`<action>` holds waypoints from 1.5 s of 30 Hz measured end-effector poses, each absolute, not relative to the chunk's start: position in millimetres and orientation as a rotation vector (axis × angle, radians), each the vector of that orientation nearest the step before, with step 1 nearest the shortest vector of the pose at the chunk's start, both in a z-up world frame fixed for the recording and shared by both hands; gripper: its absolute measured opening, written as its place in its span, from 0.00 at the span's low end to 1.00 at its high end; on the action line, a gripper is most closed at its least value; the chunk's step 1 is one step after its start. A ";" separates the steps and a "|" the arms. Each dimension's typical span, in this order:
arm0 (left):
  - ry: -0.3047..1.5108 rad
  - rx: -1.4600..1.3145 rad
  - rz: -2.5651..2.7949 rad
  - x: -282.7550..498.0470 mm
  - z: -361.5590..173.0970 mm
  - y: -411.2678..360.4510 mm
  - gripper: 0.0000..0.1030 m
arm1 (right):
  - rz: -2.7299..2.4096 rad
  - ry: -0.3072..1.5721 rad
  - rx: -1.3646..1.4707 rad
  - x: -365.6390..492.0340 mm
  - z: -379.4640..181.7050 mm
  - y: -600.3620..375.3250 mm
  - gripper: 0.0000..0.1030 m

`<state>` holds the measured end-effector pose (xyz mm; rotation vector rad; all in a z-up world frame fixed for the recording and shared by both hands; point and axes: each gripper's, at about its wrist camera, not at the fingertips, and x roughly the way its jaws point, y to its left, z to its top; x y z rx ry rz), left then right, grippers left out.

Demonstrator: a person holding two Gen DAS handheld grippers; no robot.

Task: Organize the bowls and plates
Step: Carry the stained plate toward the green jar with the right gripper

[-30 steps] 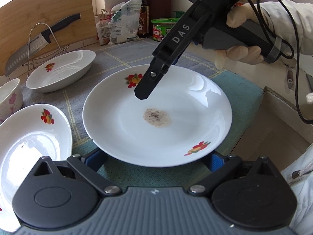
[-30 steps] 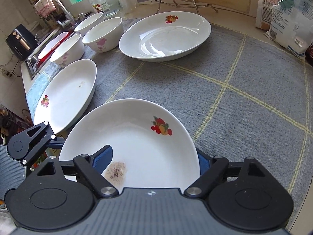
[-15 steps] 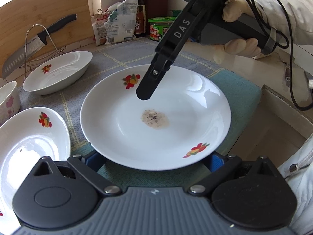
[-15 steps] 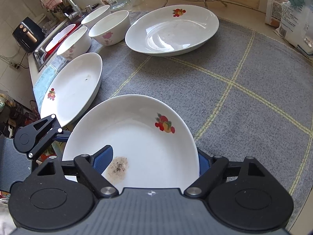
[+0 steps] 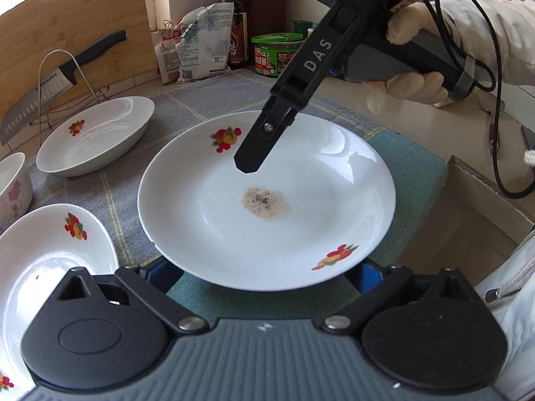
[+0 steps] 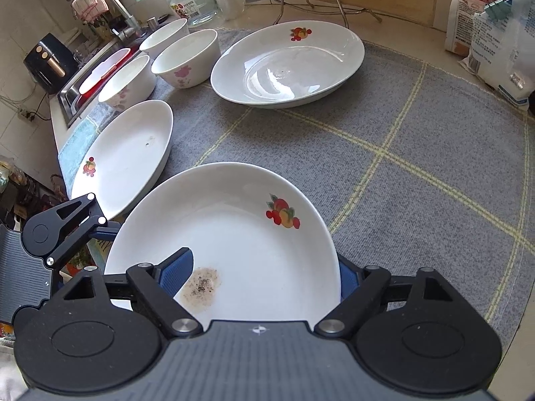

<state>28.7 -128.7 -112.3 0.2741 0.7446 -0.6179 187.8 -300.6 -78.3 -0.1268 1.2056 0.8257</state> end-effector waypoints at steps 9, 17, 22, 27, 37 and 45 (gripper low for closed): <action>0.731 0.295 -0.642 54.6 -109.0 -153.6 0.97 | 0.801 1.175 -0.114 207.5 -72.3 -327.1 0.87; 0.725 0.309 -0.669 85.4 -110.6 -174.0 0.97 | 0.771 1.160 -0.098 231.5 -72.5 -358.0 0.87; 0.723 0.328 -0.686 106.2 -113.0 -187.4 0.97 | 0.752 1.147 -0.070 245.7 -73.3 -379.2 0.87; 0.721 0.336 -0.701 125.0 -115.1 -201.3 0.97 | 0.728 1.134 -0.059 259.2 -74.5 -395.3 0.87; 0.731 0.365 -0.707 144.9 -121.5 -215.9 0.97 | 0.706 1.123 -0.028 276.3 -83.4 -409.2 0.87; 0.741 0.359 -0.708 155.0 -126.7 -222.2 0.97 | 0.692 1.124 -0.037 285.9 -89.6 -413.0 0.87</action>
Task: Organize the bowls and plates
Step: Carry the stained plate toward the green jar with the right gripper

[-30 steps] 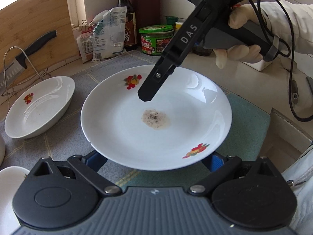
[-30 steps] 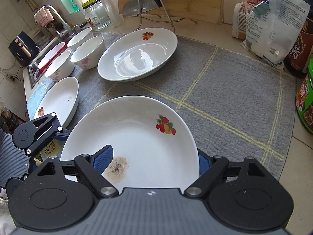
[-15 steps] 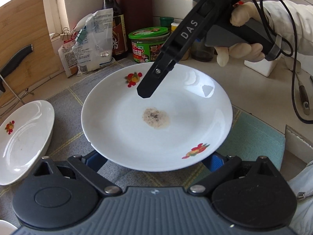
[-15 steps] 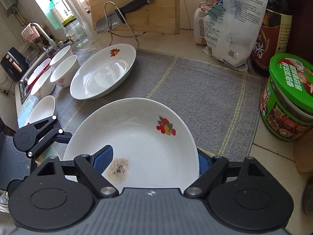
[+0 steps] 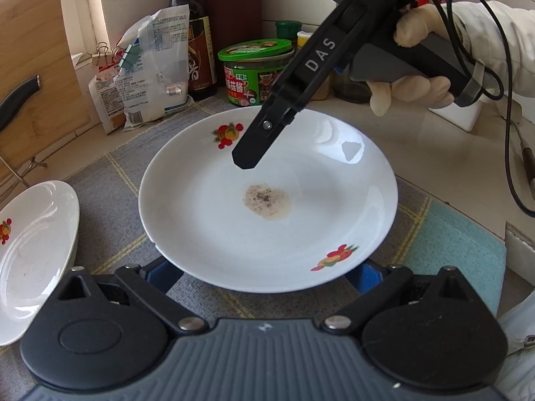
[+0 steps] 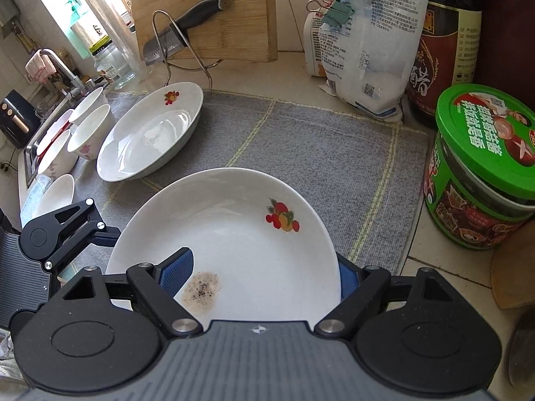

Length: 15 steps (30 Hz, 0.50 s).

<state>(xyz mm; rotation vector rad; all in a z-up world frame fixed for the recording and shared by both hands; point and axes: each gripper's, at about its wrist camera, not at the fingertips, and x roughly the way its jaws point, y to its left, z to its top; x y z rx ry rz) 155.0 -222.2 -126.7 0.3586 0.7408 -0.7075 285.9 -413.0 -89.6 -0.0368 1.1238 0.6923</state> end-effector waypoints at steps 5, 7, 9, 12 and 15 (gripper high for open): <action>0.747 0.351 -0.706 160.6 -129.9 -224.8 0.97 | 0.679 1.121 -0.035 291.0 -92.8 -416.1 0.87; 0.752 0.347 -0.708 162.5 -130.7 -225.4 0.97 | 0.672 1.122 -0.042 291.8 -94.2 -416.3 0.87; 0.752 0.348 -0.708 164.0 -131.2 -226.8 0.97 | 0.664 1.118 -0.050 291.8 -95.0 -416.0 0.87; 0.748 0.352 -0.709 165.4 -131.5 -227.0 0.97 | 0.659 1.113 -0.054 292.8 -95.2 -416.3 0.87; 0.749 0.353 -0.709 167.0 -132.1 -227.2 0.97 | 0.653 1.107 -0.062 293.9 -96.1 -416.4 0.87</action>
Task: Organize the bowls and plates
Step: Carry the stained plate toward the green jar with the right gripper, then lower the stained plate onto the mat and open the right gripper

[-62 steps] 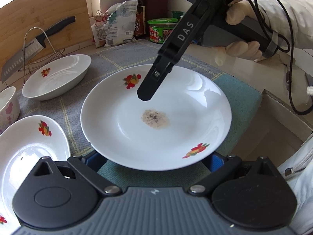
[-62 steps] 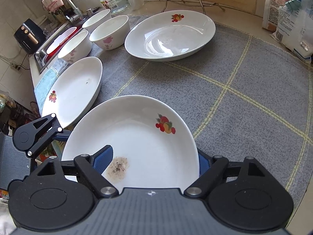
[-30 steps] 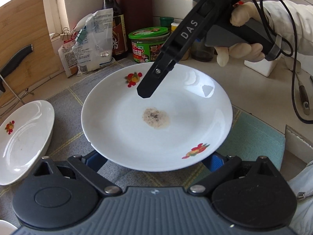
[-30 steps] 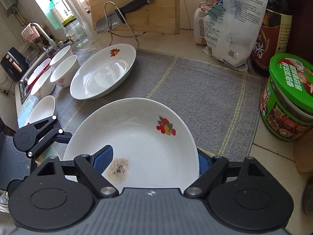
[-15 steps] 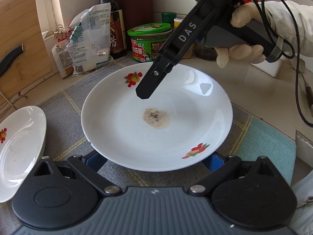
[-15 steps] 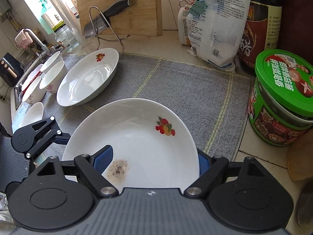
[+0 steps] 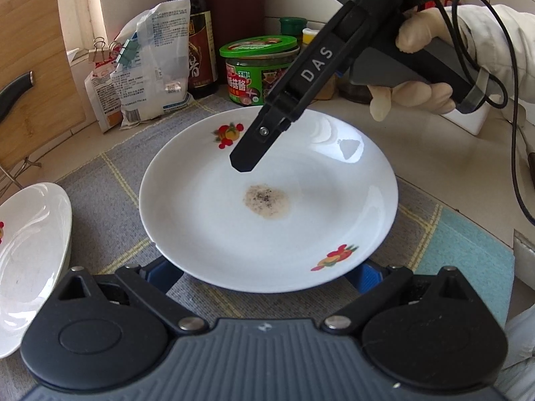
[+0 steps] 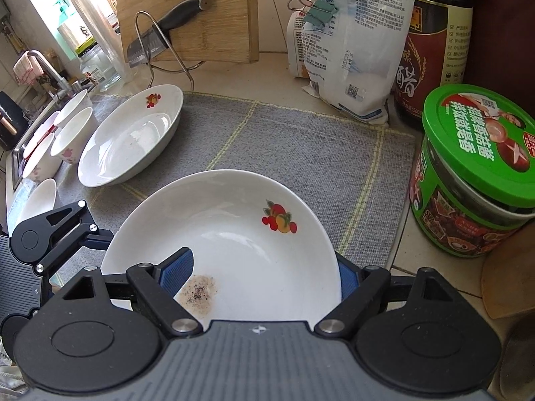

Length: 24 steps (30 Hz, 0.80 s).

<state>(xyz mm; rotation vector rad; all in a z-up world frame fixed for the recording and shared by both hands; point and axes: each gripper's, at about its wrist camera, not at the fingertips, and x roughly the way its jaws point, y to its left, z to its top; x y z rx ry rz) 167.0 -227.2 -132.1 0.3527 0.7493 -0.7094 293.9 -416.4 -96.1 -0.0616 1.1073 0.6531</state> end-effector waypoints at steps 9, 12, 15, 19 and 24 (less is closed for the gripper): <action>0.747 0.348 -0.705 165.6 -132.5 -226.6 0.97 | 0.650 1.115 -0.061 293.3 -99.5 -413.8 0.93; 0.746 0.338 -0.697 162.0 -129.5 -223.7 0.98 | 0.646 1.096 -0.096 288.7 -95.6 -409.8 0.98; 0.759 0.304 -0.675 158.4 -126.2 -216.5 0.98 | 0.626 1.075 -0.136 283.0 -88.7 -407.5 0.99; 0.750 0.261 -0.629 144.1 -115.8 -203.8 0.98 | 0.594 1.013 -0.187 271.2 -70.3 -406.1 0.99; 0.722 0.185 -0.557 123.1 -96.4 -185.4 0.98 | 0.580 0.923 -0.230 249.3 -45.2 -393.0 1.00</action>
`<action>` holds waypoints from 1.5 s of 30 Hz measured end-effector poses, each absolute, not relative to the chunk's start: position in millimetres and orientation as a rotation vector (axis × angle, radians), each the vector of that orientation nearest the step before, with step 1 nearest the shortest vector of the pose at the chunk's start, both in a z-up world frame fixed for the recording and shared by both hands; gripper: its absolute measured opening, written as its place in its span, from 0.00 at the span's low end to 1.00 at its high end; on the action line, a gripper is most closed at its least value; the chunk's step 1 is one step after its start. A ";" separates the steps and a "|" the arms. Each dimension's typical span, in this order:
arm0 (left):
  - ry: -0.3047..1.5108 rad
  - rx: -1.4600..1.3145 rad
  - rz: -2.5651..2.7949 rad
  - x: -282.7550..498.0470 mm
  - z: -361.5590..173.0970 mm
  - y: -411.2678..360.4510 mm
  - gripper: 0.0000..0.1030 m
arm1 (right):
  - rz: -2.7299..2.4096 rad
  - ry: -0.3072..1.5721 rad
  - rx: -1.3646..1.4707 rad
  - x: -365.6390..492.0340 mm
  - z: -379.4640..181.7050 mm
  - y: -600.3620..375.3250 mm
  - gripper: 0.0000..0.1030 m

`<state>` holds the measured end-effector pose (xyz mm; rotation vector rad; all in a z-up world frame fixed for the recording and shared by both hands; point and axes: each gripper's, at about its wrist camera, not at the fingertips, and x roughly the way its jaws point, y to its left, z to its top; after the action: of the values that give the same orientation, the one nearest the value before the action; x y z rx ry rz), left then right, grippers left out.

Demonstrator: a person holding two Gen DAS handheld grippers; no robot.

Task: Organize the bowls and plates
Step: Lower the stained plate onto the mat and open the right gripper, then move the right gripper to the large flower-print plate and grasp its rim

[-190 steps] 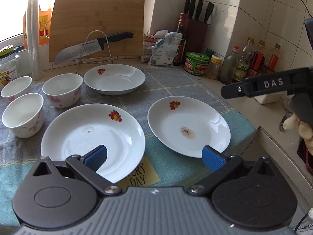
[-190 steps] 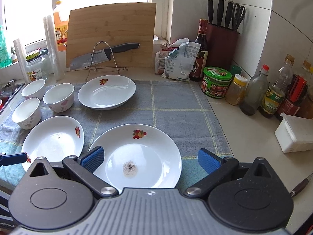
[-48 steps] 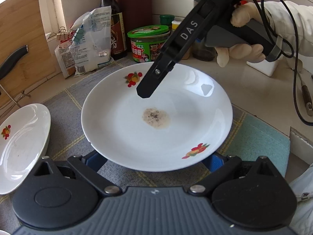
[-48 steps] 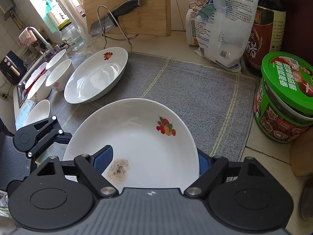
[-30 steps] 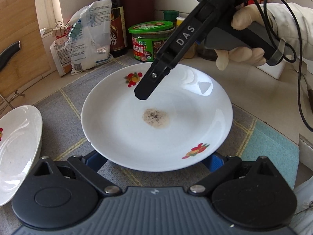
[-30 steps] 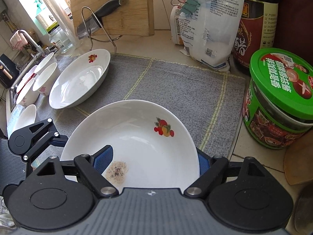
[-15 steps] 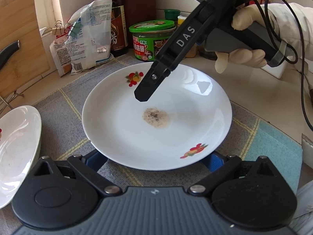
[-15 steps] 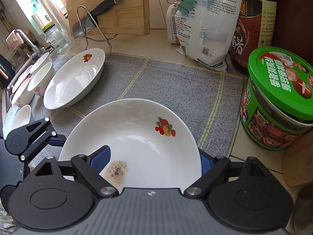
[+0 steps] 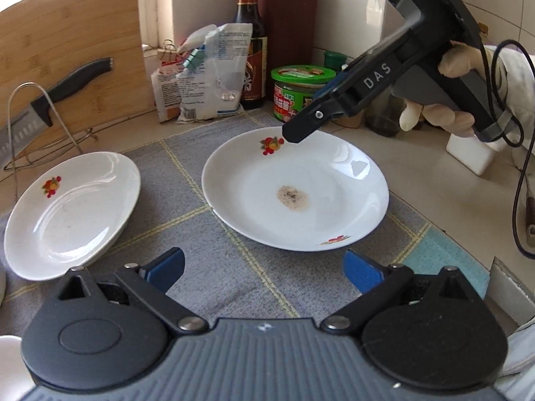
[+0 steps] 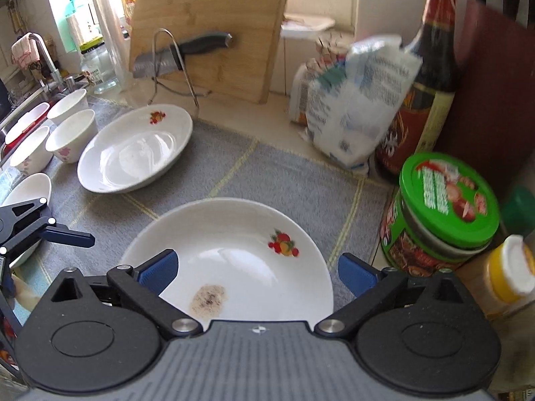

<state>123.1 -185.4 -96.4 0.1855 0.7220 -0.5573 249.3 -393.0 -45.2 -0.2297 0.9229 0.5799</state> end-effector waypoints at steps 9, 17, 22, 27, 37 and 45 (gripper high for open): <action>0.655 0.122 -0.393 78.7 -74.1 -150.7 0.98 | 0.634 0.836 -0.249 197.6 -25.5 -332.6 1.00; 0.637 0.127 -0.336 26.3 -69.6 -103.8 0.99 | 0.677 0.862 -0.207 152.2 -33.7 -269.5 1.00; 0.659 0.115 -0.298 1.0 -72.1 -71.4 0.98 | 0.677 0.900 -0.183 129.9 -45.9 -236.3 1.00; 0.675 0.123 -0.251 -19.5 -75.0 -39.5 0.99 | 0.687 0.946 -0.172 113.7 -60.1 -211.6 1.00; 0.737 0.101 -0.174 -36.5 -92.8 7.8 0.98 | 0.716 0.973 -0.160 95.9 -76.9 -187.1 1.00; 0.802 0.050 -0.089 -22.5 -126.8 26.2 0.98 | 0.819 0.975 -0.174 103.7 -77.3 -199.4 1.00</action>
<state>-22.5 26.2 -126.8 0.0501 0.8016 -0.0889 103.7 -199.3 -77.3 -0.1736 0.9748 0.8190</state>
